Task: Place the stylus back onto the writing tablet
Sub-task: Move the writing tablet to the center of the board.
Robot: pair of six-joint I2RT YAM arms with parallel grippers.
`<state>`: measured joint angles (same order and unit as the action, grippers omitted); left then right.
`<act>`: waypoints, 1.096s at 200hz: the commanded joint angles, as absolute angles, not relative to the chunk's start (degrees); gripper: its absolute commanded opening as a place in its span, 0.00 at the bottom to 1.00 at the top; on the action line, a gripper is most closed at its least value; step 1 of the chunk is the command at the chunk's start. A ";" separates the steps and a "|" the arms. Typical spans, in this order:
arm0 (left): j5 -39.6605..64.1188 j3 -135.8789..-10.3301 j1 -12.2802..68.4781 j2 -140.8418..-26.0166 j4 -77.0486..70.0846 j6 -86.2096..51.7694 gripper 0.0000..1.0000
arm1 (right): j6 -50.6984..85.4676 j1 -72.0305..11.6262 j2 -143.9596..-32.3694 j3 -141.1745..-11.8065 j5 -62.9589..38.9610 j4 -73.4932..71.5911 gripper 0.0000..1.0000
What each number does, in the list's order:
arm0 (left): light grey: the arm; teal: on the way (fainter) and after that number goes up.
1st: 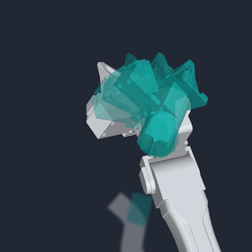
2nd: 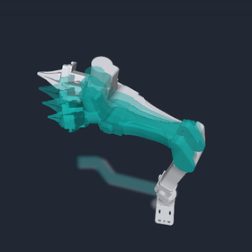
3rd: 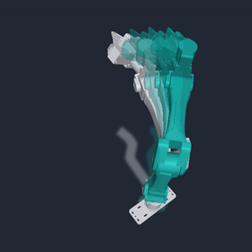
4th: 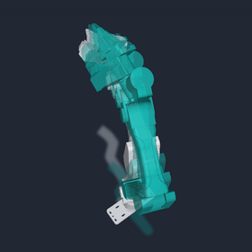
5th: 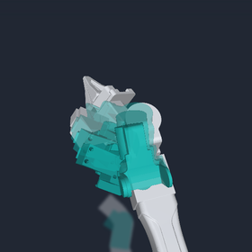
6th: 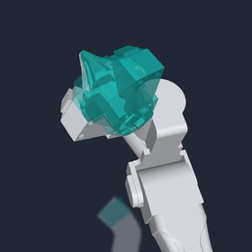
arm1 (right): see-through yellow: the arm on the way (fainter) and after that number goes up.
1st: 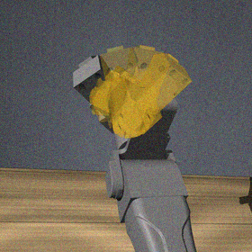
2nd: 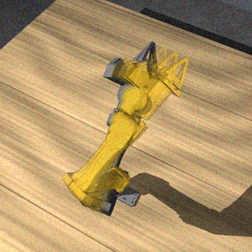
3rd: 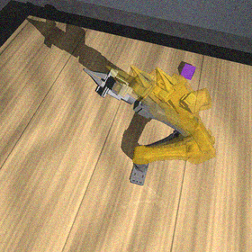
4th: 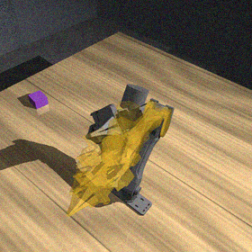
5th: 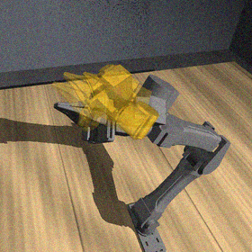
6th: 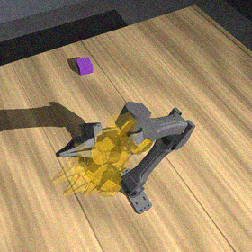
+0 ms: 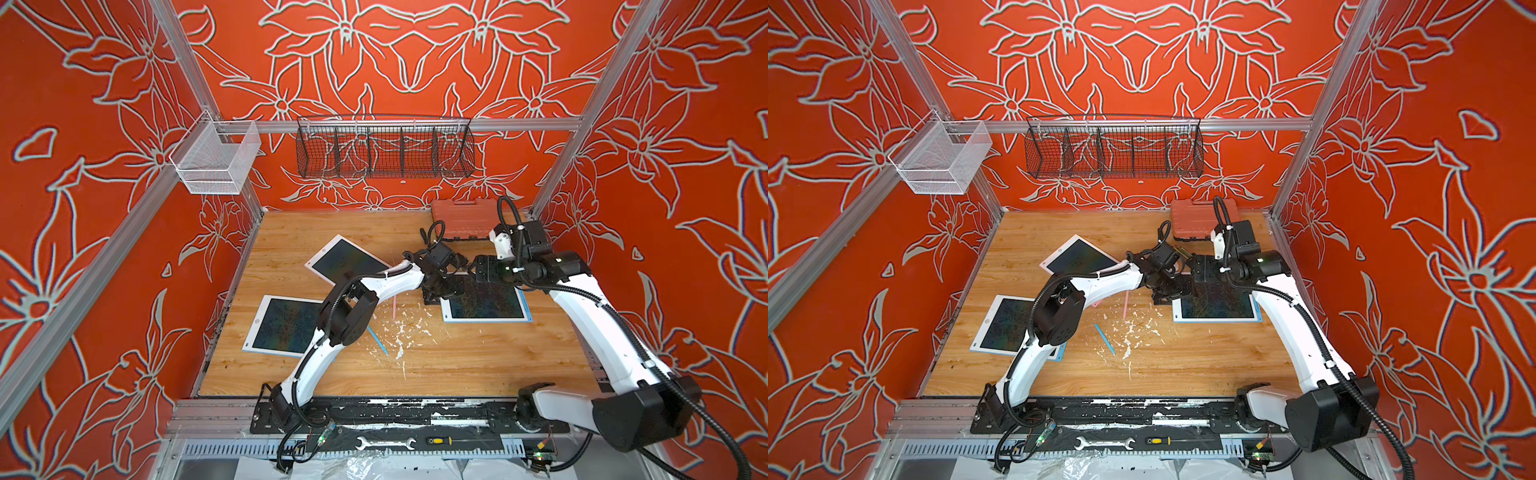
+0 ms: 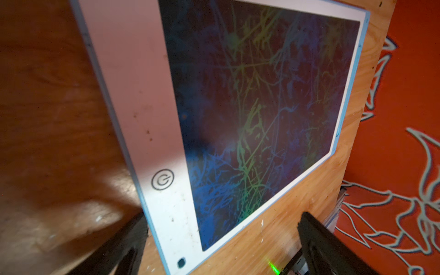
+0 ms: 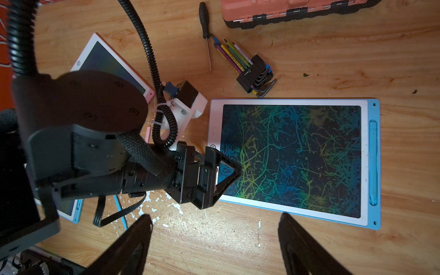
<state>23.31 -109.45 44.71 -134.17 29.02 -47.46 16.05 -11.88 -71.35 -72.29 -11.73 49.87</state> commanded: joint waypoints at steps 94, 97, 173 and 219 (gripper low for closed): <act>25.50 -116.65 46.23 -143.50 32.43 -47.29 0.97 | 15.48 -10.77 -69.35 -70.40 -10.63 50.08 0.85; 25.60 -116.71 46.23 -143.59 32.43 -47.29 0.97 | 15.47 -10.79 -69.30 -70.40 -10.63 50.04 0.85; 24.71 -117.67 46.23 -143.57 33.20 -46.45 0.97 | 16.00 -10.63 -69.17 -70.40 -11.06 49.76 0.85; 22.16 -122.76 46.26 -142.28 38.19 -42.55 0.97 | 16.17 -10.55 -68.83 -70.27 -11.28 49.87 0.85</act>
<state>25.76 -120.07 45.84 -140.51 31.40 -45.91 16.08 -10.83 -70.06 -71.13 -11.44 49.82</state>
